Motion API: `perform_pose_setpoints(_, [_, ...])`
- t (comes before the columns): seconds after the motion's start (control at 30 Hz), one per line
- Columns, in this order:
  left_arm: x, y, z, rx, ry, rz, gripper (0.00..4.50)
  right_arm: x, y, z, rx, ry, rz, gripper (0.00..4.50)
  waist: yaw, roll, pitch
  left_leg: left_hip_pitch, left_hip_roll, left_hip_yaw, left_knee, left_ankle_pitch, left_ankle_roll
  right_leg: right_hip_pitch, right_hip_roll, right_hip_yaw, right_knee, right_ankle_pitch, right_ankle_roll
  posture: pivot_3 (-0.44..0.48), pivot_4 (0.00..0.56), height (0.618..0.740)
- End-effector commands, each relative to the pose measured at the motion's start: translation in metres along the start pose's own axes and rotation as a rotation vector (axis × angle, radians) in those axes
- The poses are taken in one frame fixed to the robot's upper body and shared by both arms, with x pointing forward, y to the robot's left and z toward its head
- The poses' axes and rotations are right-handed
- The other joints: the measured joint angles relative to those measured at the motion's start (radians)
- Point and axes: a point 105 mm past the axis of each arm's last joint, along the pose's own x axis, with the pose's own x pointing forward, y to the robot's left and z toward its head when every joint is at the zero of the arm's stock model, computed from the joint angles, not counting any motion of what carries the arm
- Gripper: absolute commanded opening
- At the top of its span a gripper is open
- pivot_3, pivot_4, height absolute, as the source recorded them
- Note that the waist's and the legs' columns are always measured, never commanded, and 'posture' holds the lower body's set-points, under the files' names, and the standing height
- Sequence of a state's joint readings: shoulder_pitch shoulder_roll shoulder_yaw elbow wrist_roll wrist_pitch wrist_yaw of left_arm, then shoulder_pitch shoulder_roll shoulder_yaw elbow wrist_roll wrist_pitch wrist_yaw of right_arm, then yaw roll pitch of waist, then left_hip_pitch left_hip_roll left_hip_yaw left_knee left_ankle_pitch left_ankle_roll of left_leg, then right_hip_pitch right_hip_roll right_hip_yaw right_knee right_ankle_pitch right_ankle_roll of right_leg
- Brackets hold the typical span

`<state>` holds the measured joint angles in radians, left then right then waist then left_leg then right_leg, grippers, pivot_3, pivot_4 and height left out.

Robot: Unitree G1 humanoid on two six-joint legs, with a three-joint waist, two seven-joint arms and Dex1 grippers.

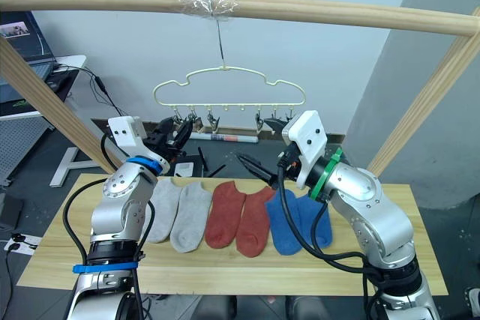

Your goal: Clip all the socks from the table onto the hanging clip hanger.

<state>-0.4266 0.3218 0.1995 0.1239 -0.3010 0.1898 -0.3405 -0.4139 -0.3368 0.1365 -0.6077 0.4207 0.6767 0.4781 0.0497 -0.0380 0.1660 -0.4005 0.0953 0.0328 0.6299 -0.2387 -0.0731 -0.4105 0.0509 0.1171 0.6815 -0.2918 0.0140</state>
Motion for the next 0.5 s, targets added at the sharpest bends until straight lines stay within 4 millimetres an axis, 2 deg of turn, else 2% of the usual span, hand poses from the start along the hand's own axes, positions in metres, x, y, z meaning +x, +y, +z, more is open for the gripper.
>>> perform_pose_setpoints(0.03, [0.001, -0.006, 0.016, 0.022, -0.050, -0.017, 2.55, -0.002, 0.000, 0.020, -0.040, -0.065, 0.000, 4.50, 0.000, 0.000, 0.000, 0.000, 0.000, 0.000, 0.000, 0.000, 0.000, 0.000, 0.000, 0.000, 0.000, 0.000, 0.000, 0.137, 0.180, 0.740])
perform_pose_setpoints(0.37, [-0.016, -0.004, 0.012, 0.034, -0.012, -0.005, 2.55, -0.002, 0.001, 0.020, -0.026, -0.069, -0.005, 4.50, -0.001, 0.000, 0.001, 0.000, 0.000, 0.000, 0.000, 0.000, 0.000, 0.000, 0.000, 0.000, 0.000, 0.000, 0.000, 0.141, 0.184, 0.740])
perform_pose_setpoints(0.5, [-0.014, -0.001, 0.012, 0.033, -0.011, 0.013, 2.55, -0.002, 0.001, 0.021, -0.026, -0.069, -0.002, 4.50, -0.001, 0.000, 0.001, 0.000, 0.000, 0.000, 0.000, 0.000, 0.000, 0.000, 0.000, 0.000, 0.000, 0.000, 0.000, 0.140, 0.186, 0.740])
